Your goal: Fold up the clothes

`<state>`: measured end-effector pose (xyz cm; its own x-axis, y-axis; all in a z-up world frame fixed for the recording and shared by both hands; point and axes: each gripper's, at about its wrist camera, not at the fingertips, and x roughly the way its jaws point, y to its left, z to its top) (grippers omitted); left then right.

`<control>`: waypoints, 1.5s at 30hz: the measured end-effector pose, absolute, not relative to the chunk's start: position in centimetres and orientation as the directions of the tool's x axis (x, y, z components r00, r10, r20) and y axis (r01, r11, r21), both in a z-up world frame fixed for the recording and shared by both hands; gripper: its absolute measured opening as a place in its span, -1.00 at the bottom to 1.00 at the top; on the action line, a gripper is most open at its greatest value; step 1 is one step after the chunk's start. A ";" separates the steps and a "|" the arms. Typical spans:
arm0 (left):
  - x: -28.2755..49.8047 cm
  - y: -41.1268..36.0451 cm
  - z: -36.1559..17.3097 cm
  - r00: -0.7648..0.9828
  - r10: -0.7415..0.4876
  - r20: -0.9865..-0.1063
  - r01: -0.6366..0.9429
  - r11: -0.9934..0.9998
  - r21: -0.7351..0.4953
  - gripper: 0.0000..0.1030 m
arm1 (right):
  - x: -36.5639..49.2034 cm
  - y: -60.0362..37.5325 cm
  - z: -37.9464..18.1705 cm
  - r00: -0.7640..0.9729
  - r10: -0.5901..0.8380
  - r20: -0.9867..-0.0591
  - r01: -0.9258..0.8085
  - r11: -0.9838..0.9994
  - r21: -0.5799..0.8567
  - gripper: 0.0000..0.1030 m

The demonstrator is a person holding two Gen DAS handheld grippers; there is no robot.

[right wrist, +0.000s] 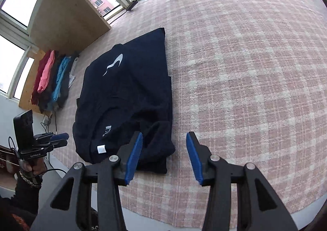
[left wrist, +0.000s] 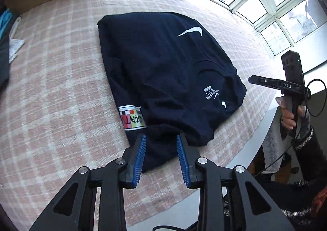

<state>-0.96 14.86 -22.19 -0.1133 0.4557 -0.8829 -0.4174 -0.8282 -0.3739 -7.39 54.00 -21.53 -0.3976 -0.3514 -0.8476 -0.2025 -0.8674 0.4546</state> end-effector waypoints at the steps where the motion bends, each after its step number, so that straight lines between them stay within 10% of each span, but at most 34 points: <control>1: -1.5 15.3 -22.8 -0.106 0.458 -0.883 -0.408 -0.829 -0.382 -0.43 | -7.8 54.2 -22.0 -0.400 -0.373 -0.837 -0.207 -0.853 0.480 -0.15; 8: -3.3 16.6 -24.4 -0.092 0.482 -0.871 -0.368 -0.830 -0.420 -0.79 | -9.0 52.5 -23.4 -0.340 -0.414 -0.844 -0.152 -0.862 0.484 -0.15; 12: -2.8 15.3 -22.7 -0.119 0.500 -0.858 -0.370 -0.824 -0.429 -0.85 | -9.3 51.5 -22.6 -0.334 -0.447 -0.830 -0.097 -0.859 0.502 -0.79; 16: -2.2 14.1 -21.0 -0.147 0.517 -0.843 -0.372 -0.819 -0.437 -0.86 | -9.6 51.6 -20.3 -0.357 -0.522 -0.775 -0.100 -0.803 0.587 -0.81; 21: -1.6 12.5 -19.0 -0.181 0.537 -0.824 -0.375 -0.812 -0.447 -0.85 | -7.8 52.5 -19.2 -0.398 -0.611 -0.684 -0.142 -0.696 0.704 -0.81; 25: -0.1 12.2 -24.9 -0.009 0.425 -0.905 -0.309 -0.862 -0.401 -0.82 | -6.5 51.4 -23.8 -0.189 -0.433 -0.881 -0.191 -0.864 0.466 -0.69; 28: -0.2 11.5 -23.9 -0.019 0.412 -0.911 -0.313 -0.868 -0.386 -0.83 | -6.5 53.3 -22.5 -0.231 -0.458 -0.858 -0.189 -0.844 0.501 -0.69; 34: -10.1 11.6 -19.1 -0.188 0.431 -0.882 -0.307 -0.879 -0.365 -0.59 | -14.7 54.6 -17.8 -0.416 -0.441 -0.796 -0.131 -0.837 0.532 -0.29; 45: -21.6 15.7 -25.2 -0.092 0.471 -0.877 -0.238 -0.866 -0.440 -0.42 | -27.1 51.3 -22.6 -0.315 -0.423 -0.850 -0.155 -0.861 0.485 -0.29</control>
